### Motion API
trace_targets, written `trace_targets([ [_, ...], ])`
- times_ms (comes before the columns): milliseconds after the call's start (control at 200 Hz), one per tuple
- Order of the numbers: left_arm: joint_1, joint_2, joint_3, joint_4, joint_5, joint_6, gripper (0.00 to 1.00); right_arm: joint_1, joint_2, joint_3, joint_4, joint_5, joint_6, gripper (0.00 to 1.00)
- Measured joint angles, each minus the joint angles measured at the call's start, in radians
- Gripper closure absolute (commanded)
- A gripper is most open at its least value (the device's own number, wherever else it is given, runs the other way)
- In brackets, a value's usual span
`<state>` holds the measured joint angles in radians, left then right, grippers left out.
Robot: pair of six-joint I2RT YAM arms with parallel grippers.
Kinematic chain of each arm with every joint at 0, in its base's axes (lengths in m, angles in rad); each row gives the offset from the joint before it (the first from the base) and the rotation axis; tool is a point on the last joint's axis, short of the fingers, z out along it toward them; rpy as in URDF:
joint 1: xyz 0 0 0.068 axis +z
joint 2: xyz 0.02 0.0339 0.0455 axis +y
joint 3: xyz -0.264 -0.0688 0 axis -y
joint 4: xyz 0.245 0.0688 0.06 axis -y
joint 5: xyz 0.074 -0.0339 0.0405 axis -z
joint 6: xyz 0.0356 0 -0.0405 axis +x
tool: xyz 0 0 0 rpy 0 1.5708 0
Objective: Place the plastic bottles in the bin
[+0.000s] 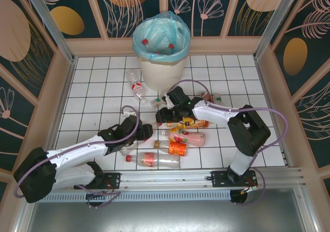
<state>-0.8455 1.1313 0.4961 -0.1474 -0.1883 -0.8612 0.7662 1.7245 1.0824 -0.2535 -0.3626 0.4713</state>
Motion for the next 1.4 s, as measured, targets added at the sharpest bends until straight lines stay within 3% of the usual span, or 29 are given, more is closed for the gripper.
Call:
trace_targets([
  [410, 0.001, 0.002, -0.06, -0.006, -0.238, -0.134, 0.27, 0.006, 0.086, 0.062, 0.035, -0.063, 0.056, 0.48],
  [656, 0.001, -0.055, -0.15, -0.059, -0.286, -0.181, 0.27, 0.023, 0.095, 0.077, 0.036, -0.079, 0.079, 0.45],
  [1016, 0.001, -0.063, -0.151, -0.063, -0.303, -0.189, 0.27, 0.058, 0.143, 0.113, 0.03, -0.089, 0.089, 0.45],
  [1396, 0.001, -0.025, -0.124, -0.06, -0.404, -0.21, 0.26, 0.066, 0.153, 0.19, -0.124, -0.1, 0.029, 0.44],
])
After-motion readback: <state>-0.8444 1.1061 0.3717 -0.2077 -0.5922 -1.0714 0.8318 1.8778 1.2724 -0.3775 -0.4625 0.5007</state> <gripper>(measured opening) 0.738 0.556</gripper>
